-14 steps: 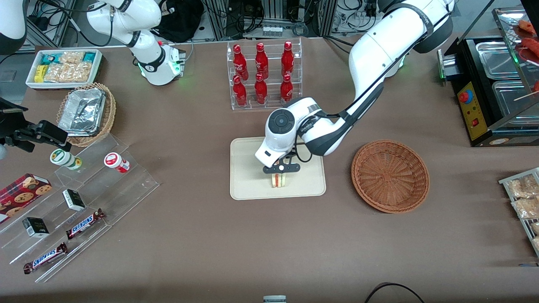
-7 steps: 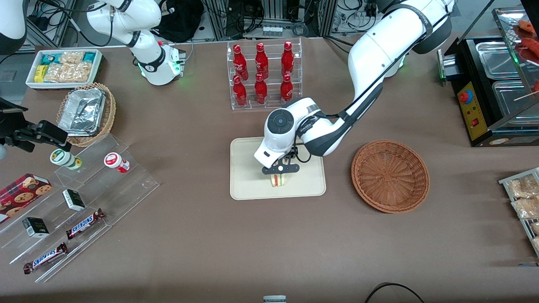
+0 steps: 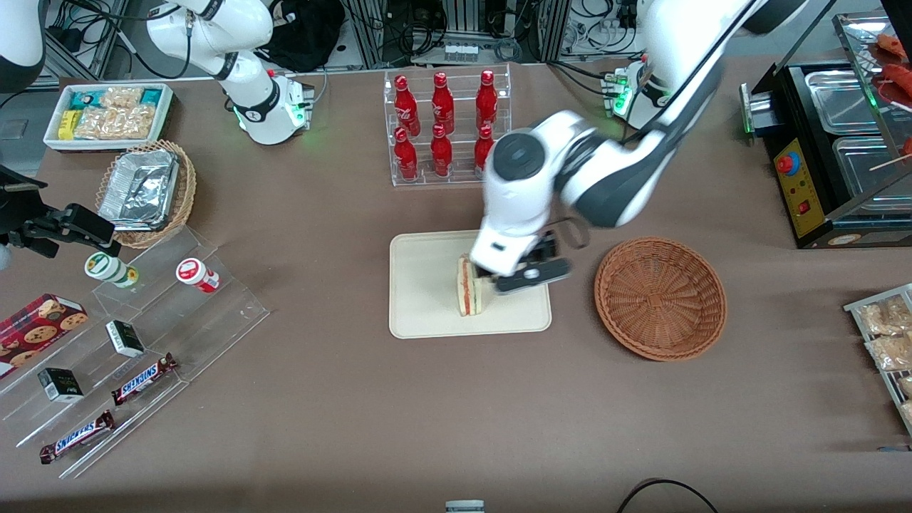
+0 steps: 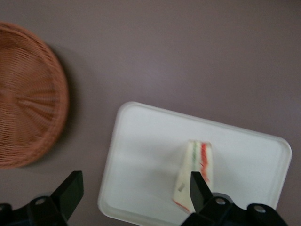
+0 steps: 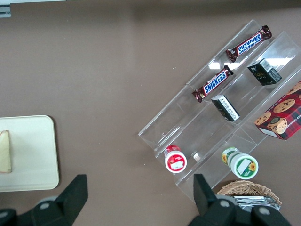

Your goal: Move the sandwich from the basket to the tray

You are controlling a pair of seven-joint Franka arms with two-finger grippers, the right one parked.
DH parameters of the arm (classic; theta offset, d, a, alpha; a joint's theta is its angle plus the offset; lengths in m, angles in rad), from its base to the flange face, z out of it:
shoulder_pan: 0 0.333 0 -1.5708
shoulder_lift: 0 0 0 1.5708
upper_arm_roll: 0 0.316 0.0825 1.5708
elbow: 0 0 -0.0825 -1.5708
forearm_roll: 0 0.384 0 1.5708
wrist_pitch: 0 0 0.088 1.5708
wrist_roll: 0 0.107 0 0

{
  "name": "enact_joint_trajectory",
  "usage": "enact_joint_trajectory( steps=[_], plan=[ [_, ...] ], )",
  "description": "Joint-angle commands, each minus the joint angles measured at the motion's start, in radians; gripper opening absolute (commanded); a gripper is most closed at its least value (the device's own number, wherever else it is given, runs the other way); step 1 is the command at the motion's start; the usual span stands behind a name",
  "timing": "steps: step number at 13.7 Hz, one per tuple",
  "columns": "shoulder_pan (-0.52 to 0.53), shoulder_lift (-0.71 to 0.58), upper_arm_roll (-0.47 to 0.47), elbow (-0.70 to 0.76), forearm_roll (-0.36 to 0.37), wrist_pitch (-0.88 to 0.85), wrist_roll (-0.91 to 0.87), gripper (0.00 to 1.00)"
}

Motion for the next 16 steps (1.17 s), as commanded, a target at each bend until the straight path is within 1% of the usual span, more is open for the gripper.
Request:
enact_joint_trajectory(
  steps=[1, 3, 5, 7, 9, 10, 11, 13, 14, 16],
  plan=[
    [0.114, -0.199, -0.003, -0.136, -0.065, -0.051, 0.003, 1.00],
    [0.177, -0.254, -0.001, -0.133, -0.135, -0.143, 0.151, 1.00],
    [0.276, -0.317, -0.001, -0.131, -0.193, -0.223, 0.318, 1.00],
    [0.367, -0.374, 0.003, -0.131, -0.267, -0.309, 0.513, 1.00],
    [0.445, -0.411, 0.008, -0.128, -0.296, -0.377, 0.685, 1.00],
    [0.438, -0.424, 0.064, -0.125, -0.303, -0.406, 0.770, 1.00],
    [0.391, -0.432, 0.161, -0.126, -0.319, -0.425, 0.851, 1.00],
    [0.244, -0.460, 0.397, -0.128, -0.362, -0.438, 1.009, 1.00],
    [0.211, -0.467, 0.452, -0.126, -0.366, -0.445, 1.067, 1.00],
    [0.212, -0.448, 0.465, -0.081, -0.366, -0.437, 1.135, 1.00]
  ],
)
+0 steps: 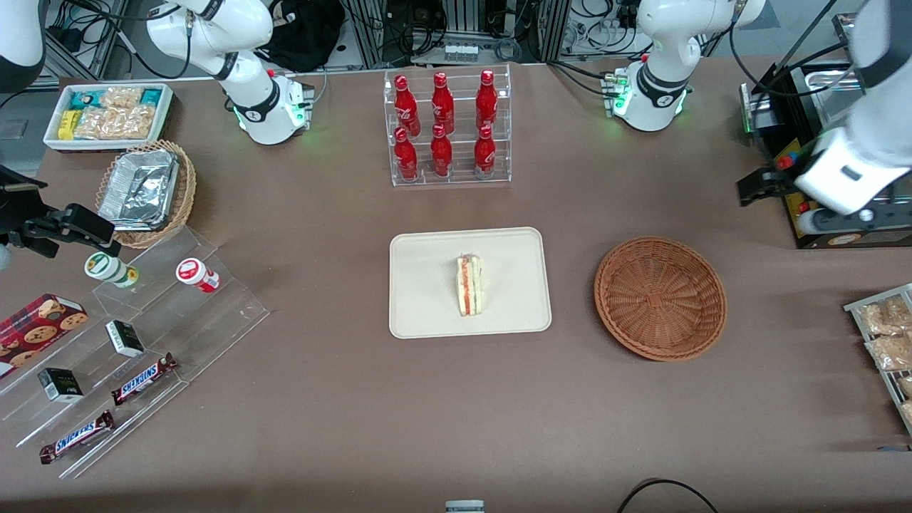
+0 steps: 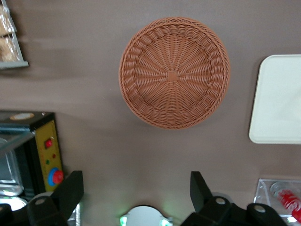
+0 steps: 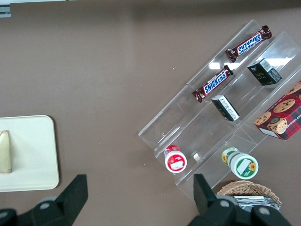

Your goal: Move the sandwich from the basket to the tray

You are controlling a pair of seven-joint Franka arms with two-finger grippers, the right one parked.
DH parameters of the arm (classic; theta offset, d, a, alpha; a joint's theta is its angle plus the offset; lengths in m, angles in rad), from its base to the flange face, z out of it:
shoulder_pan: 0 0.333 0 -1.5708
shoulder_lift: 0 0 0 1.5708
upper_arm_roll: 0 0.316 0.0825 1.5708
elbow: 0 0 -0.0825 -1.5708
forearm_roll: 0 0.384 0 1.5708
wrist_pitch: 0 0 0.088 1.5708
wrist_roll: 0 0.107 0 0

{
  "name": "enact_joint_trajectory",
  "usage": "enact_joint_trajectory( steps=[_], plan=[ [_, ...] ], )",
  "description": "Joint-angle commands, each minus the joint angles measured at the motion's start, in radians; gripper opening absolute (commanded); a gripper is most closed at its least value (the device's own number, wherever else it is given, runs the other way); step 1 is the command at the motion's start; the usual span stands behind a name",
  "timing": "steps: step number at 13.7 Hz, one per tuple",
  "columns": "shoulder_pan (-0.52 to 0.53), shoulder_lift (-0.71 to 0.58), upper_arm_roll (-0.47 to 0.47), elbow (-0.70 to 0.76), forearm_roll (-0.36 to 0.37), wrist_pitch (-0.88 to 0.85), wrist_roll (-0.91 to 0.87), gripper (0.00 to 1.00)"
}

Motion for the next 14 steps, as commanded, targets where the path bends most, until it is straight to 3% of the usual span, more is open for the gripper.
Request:
enact_joint_trajectory(
  steps=[1, 14],
  plan=[
    [-0.031, 0.015, 0.026, 0.062, -0.011, -0.010, 0.066, 1.00],
    [-0.029, 0.035, 0.084, 0.104, -0.026, 0.041, 0.061, 1.00]
  ],
)
